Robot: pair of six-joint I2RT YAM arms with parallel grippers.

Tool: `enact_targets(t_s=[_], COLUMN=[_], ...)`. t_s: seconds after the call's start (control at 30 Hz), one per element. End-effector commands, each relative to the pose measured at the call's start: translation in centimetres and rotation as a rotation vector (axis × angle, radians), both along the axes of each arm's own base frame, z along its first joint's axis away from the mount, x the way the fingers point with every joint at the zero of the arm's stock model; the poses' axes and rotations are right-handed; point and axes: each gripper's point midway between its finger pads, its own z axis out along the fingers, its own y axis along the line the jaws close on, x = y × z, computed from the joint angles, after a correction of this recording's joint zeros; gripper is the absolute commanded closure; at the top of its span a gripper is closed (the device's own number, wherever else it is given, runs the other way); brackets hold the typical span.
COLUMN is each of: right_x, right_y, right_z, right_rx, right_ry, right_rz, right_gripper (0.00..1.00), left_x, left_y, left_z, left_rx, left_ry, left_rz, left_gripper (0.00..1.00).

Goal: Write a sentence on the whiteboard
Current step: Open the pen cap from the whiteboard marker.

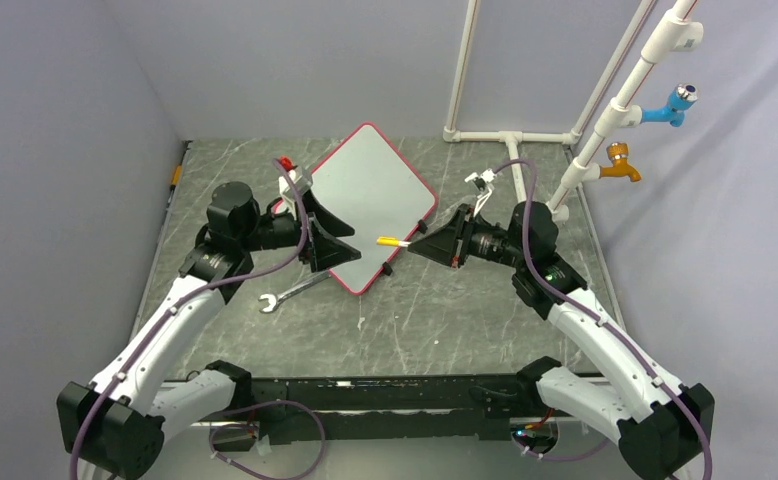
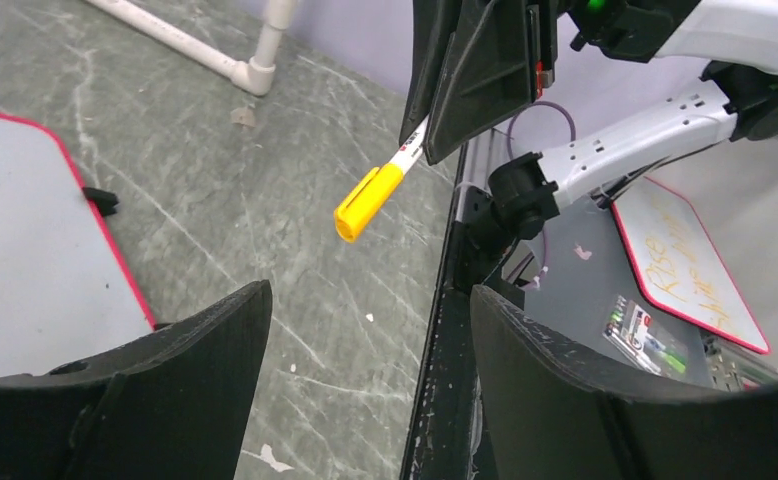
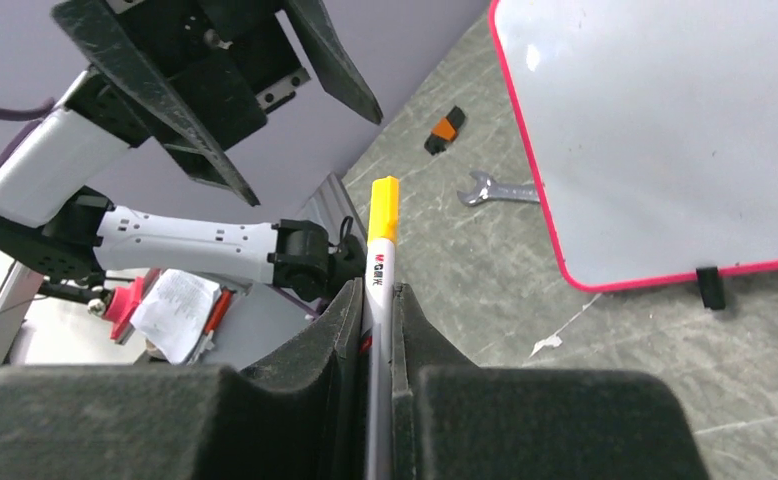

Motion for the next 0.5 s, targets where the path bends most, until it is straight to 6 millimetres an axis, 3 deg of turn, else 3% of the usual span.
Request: enact_targets(t_s=[0.0, 0.23, 0.47], right_x=[0.0, -0.6, -1.0], right_y=[0.0, 0.2, 0.5], right_z=[3.4, 4.8, 5.0], right_rx=[0.079, 0.122, 0.136], right_ry=[-0.154, -0.210, -0.220], right_rz=[0.005, 0.048, 0.081], right_gripper=[1.00, 1.00, 1.00], left_x=[-0.5, 1.0, 1.2], left_y=[-0.8, -1.7, -2.5], left_z=[1.2, 1.5, 2.1], left_rx=[-0.075, -0.114, -0.151], left_ry=[-0.008, 0.031, 0.037], left_rz=[-0.097, -0.108, -0.131], left_gripper=[0.25, 0.32, 0.34])
